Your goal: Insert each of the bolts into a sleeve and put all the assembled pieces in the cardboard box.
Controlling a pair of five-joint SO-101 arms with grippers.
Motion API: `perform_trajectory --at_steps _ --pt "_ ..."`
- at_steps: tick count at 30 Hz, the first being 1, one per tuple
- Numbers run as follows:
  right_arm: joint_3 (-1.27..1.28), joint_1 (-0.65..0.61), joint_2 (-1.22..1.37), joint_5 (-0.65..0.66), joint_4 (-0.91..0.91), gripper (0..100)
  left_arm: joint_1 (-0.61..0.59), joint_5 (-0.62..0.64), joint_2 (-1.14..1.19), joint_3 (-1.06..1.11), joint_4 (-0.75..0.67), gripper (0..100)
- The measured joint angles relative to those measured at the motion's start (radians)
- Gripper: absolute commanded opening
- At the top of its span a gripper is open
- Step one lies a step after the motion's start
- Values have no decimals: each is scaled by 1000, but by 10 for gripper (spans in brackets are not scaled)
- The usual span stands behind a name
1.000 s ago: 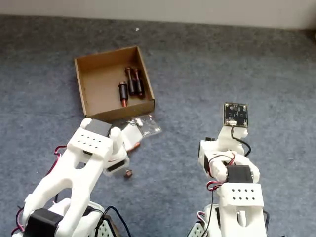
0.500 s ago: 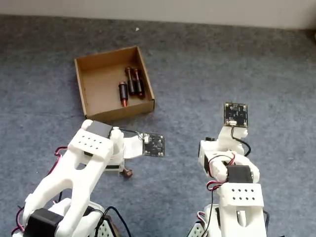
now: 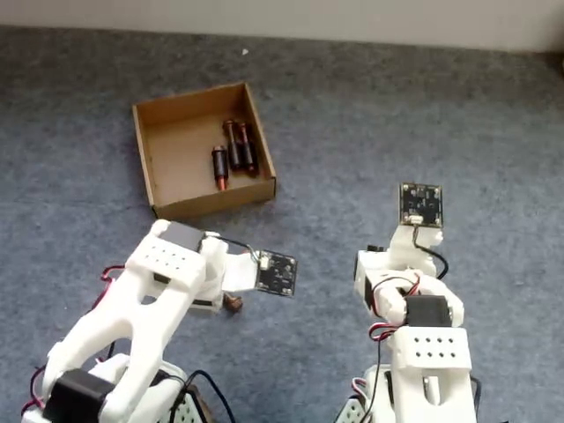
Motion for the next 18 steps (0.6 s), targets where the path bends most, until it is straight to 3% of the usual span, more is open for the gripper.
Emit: perform_trajectory --at_steps 10,18 --pt "0 0 0 0 0 4 80 60 292 -133 -66 196" --pt "0 0 0 0 0 4 83 133 353 -172 -63 0"
